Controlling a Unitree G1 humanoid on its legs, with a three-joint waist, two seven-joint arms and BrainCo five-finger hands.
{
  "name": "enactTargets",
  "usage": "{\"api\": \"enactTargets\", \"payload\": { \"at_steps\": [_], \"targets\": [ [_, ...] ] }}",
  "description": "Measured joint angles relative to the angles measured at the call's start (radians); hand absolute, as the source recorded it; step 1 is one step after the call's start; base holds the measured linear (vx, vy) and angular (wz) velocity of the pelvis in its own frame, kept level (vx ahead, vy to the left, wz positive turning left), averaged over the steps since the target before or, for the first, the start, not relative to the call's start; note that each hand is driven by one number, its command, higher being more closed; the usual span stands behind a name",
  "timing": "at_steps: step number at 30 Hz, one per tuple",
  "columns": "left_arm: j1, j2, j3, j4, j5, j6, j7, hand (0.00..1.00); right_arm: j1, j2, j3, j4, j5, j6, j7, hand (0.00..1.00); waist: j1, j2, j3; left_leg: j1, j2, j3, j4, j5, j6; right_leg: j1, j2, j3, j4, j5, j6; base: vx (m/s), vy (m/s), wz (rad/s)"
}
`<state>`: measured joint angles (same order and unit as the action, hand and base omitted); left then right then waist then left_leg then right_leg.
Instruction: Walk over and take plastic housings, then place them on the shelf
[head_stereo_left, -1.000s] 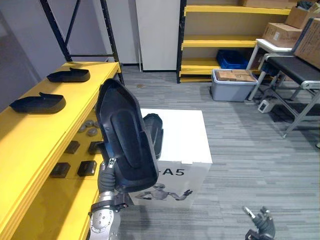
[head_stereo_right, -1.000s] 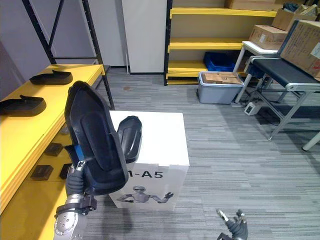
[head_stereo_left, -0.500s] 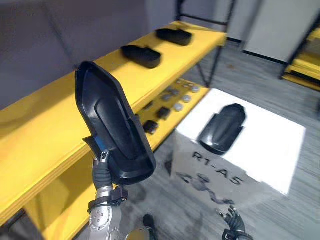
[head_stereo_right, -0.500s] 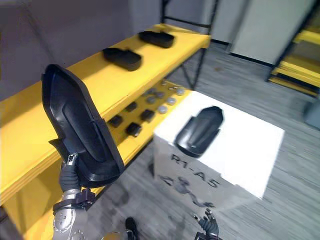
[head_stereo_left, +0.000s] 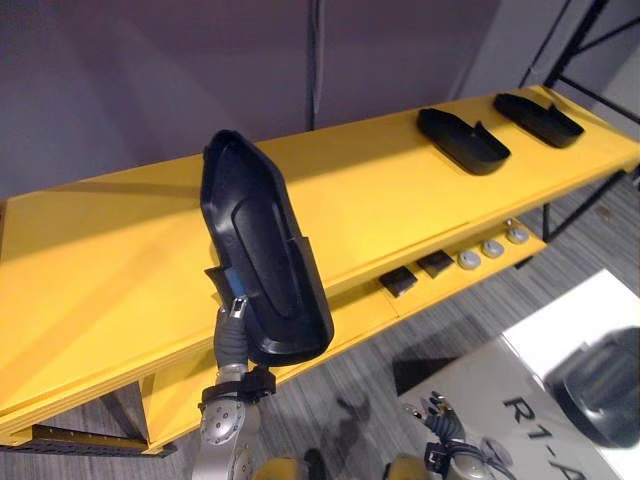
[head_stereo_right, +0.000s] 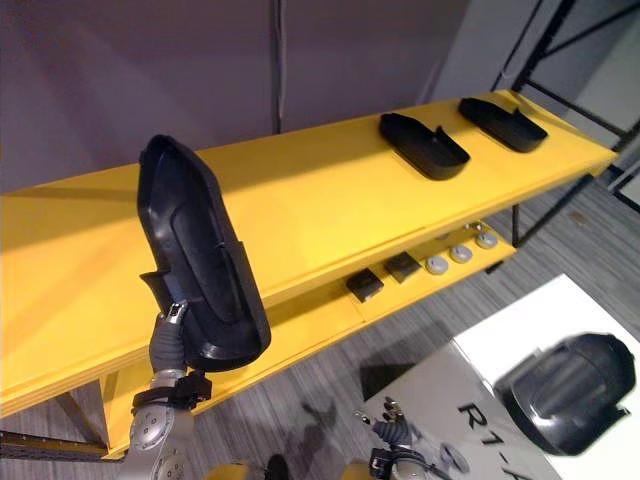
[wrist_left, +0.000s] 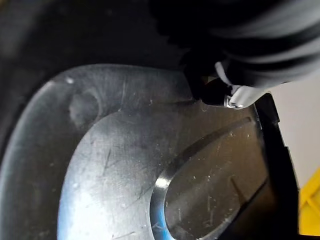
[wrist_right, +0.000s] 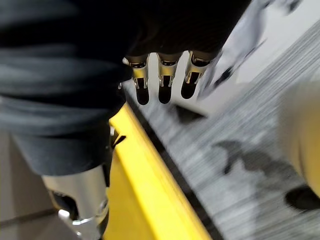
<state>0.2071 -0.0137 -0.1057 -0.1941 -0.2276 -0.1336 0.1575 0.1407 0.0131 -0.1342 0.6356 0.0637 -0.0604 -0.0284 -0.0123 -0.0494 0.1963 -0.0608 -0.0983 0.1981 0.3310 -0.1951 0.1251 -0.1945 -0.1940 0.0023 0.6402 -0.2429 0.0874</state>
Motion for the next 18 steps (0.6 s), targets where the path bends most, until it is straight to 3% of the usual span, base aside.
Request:
{"api": "enactTargets", "payload": {
  "at_steps": [2, 6, 8, 9, 12, 15, 18],
  "targets": [
    [-0.014, -0.007, -0.039, -0.003, 0.011, 0.000, -0.001, 1.00, 0.016, 0.004, -0.001, -0.033, 0.000, 0.000, -0.001, 0.00, 0.003, -0.002, -0.002, 0.027, -0.010, -0.042, -0.021, 0.000, 0.000, -0.022, 0.051, 0.074, -0.046, 0.002, 0.005, 0.29, -0.054, 0.91],
    [-0.004, -0.017, -0.054, -0.022, 0.022, -0.001, -0.004, 1.00, 0.056, 0.003, -0.003, -0.099, 0.001, 0.000, -0.001, 0.00, 0.031, -0.025, -0.046, 0.082, -0.020, -0.091, -0.050, -0.014, -0.026, -0.010, 0.056, 0.047, -0.106, 0.003, 0.004, 0.28, -0.117, 0.53],
    [-0.002, -0.020, -0.059, -0.022, 0.022, -0.002, -0.004, 1.00, 0.055, 0.003, -0.002, -0.115, 0.001, 0.000, 0.000, 0.00, 0.030, -0.027, -0.069, 0.096, -0.005, -0.106, -0.044, -0.029, -0.051, 0.031, 0.069, 0.023, -0.183, 0.015, -0.013, 0.29, -0.202, 0.37],
    [0.000, -0.022, -0.066, -0.022, 0.021, -0.004, -0.005, 1.00, 0.056, 0.004, -0.002, -0.115, 0.000, 0.000, -0.001, 0.00, 0.031, -0.027, -0.082, 0.110, 0.009, -0.114, -0.044, -0.044, -0.076, 0.062, 0.082, 0.012, -0.244, 0.052, -0.038, 0.25, -0.201, 0.20],
    [0.002, -0.028, -0.090, -0.008, 0.022, -0.007, -0.012, 1.00, 0.062, 0.016, -0.001, -0.113, 0.001, 0.000, 0.000, 0.00, 0.030, -0.023, -0.108, 0.121, 0.059, -0.116, -0.025, -0.076, -0.127, 0.124, 0.128, 0.009, -0.344, 0.088, -0.029, 0.23, -0.200, -0.02],
    [-0.012, -0.035, -0.136, 0.042, 0.025, -0.006, -0.031, 1.00, 0.067, 0.014, -0.004, -0.111, 0.001, 0.000, -0.001, 0.00, 0.020, -0.015, -0.125, 0.130, 0.105, -0.115, -0.029, -0.083, -0.148, 0.166, 0.173, 0.003, -0.414, 0.108, -0.057, 0.24, -0.221, -0.12],
    [-0.019, -0.032, -0.175, 0.066, 0.038, 0.003, -0.040, 1.00, 0.071, 0.005, -0.004, -0.099, 0.001, 0.000, -0.003, 0.00, -0.004, -0.008, -0.134, 0.163, 0.117, -0.113, -0.067, -0.071, -0.177, 0.197, 0.190, 0.009, -0.455, 0.117, -0.072, 0.15, -0.124, -0.12]
  ]
}}
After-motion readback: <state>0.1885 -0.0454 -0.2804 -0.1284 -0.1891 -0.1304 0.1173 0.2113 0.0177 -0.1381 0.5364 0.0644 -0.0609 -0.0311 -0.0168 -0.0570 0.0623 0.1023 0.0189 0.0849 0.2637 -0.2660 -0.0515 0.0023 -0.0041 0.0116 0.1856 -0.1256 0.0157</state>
